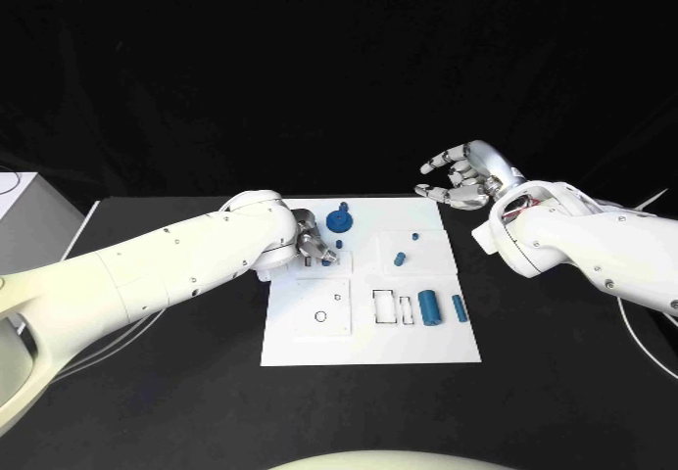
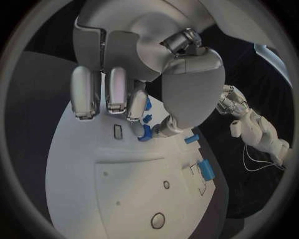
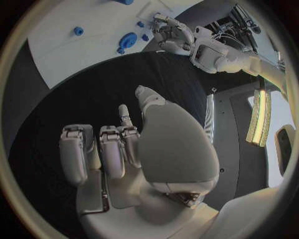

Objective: Assemble the parts on the task board

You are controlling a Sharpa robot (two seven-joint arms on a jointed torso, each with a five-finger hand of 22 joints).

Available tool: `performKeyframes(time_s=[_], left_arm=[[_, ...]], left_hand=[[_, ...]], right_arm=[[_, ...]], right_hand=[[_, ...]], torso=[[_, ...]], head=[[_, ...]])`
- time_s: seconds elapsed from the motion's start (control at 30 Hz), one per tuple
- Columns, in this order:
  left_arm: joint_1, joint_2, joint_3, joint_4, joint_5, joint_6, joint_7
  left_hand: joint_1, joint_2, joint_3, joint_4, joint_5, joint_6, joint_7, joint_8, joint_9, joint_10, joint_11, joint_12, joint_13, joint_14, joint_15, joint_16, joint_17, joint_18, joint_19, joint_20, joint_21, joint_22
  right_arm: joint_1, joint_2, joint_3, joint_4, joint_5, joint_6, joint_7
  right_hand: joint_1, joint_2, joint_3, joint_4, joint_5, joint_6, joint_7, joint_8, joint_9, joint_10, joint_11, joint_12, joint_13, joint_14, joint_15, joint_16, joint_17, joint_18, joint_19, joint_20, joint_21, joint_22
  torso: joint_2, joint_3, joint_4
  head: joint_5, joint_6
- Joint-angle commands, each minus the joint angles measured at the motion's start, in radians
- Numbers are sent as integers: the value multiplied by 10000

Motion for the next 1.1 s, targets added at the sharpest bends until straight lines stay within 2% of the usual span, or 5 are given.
performKeyframes(time_s=[0.03,0.27,0.37,0.73,1.1], left_arm=[[-75,4,-48,39,-9,304,51],[-77,-114,-45,111,-42,267,51],[-79,-197,-33,197,-48,228,50],[-75,-560,49,641,-37,105,51],[-74,-747,468,939,136,-8,58]], left_hand=[[48,7,-91,17,-45,10,86,-38,9,7,51,-51,18,1090,-30,44,2634,-122,-2,-63,-60,40],[83,-17,-616,292,-139,39,88,-72,72,14,55,-42,40,1090,-29,44,2634,-125,9,-62,-61,55],[90,125,-1104,420,-904,69,97,-133,113,22,61,-34,63,1090,-22,44,2634,-128,21,-57,-61,75],[-171,455,-2065,451,-1516,113,103,-268,166,34,70,-20,98,1090,-11,44,2634,-128,28,-43,-66,90],[-93,744,-2891,457,-1873,116,108,-376,209,-2,75,-77,33,1090,-7,44,2634,-111,-13,-37,-104,23]], right_arm=[[1,-10,6,20,-98,-4,82],[1,-20,6,17,-98,-14,90],[1,-22,6,9,-98,-19,91],[-2,-24,6,-29,-101,-31,92],[-10,-21,6,-68,-104,-41,90]], right_hand=[[-85,-26,11,29,61,-51,-2,42,14,356,-38,-35,2045,1000,-51,-23,2472,79,687,-50,-42,1944],[-105,-28,7,34,59,-58,-1,41,14,350,-37,-41,2040,997,-51,-28,2461,83,680,-49,-59,1930],[-124,-28,2,39,56,-63,0,41,14,348,-36,-43,2038,997,-50,-27,2463,82,682,-49,-54,1934],[-148,-28,-2,43,55,-68,1,42,14,347,-36,-44,2037,995,-49,-32,2452,86,676,-49,-68,1923],[-174,-27,-8,47,56,-74,2,42,14,338,-35,-52,2030,992,-49,-35,2445,89,670,-48,-81,1912]], torso=[[-1,-7,5],[1,-15,10],[-7,-20,13],[-26,-19,27],[2,-20,-2]], head=[[-6,10],[-11,37],[-15,55],[-1,115],[51,197]])
